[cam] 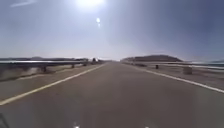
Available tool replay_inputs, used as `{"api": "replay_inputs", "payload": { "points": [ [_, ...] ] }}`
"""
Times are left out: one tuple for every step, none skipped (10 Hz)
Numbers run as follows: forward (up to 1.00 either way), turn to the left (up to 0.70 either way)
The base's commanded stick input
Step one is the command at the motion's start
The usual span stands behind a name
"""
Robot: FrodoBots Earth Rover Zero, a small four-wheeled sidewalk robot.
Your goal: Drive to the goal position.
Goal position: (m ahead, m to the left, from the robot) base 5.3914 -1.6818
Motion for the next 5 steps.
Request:
{"api": "replay_inputs", "payload": {
  "points": [
    [1.00, 0.00],
    [1.00, 0.00],
    [1.00, 0.00],
    [1.00, 0.00],
    [1.00, 0.00]
  ]
}}
